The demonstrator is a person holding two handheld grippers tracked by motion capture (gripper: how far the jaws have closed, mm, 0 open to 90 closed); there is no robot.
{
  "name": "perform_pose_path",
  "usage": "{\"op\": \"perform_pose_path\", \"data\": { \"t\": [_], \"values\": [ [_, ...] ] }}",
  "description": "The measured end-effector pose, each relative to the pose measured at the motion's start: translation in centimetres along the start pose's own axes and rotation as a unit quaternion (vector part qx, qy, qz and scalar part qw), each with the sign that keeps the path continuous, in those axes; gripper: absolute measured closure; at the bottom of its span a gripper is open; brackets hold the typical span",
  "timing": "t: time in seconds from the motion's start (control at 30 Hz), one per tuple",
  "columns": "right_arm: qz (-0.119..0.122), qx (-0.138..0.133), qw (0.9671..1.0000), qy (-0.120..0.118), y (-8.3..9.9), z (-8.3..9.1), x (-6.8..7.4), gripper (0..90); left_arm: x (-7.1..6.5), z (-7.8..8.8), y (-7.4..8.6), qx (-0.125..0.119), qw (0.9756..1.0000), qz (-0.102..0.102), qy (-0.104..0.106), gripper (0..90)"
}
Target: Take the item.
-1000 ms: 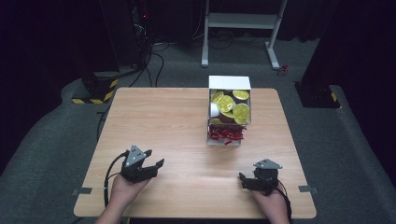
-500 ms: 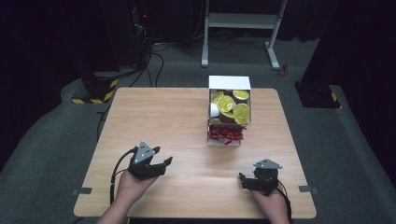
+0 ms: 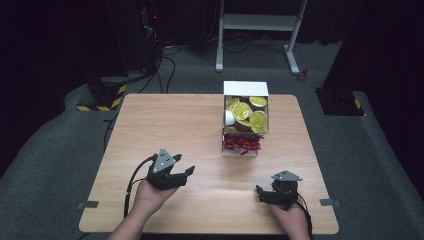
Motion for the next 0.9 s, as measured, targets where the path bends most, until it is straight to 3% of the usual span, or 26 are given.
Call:
{"op": "perform_pose_path", "data": {
  "t": [0.43,0.9],
  "values": [
    [0.001,0.0,1.0,0.0,0.0,0.0,0.0,8.3,-1.4,-1.9,-1.0,0.0,0.9996,0.003,0.029,35.9],
    [0.001,0.0,1.0,-0.001,0.0,0.0,0.0,8.3,-2.5,-3.8,-2.8,-0.003,0.9991,0.0,0.043,36.0]
  ]
}}
Point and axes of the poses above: each handheld gripper's, and its own axes: z roughly backward along the jaws, y roughly out of its underside, x roughly to its left, the point moved 8 cm from there along -z, roughly forward along the jaws, and after that the axes turned 4 degrees about x, right-handed, at the moved point
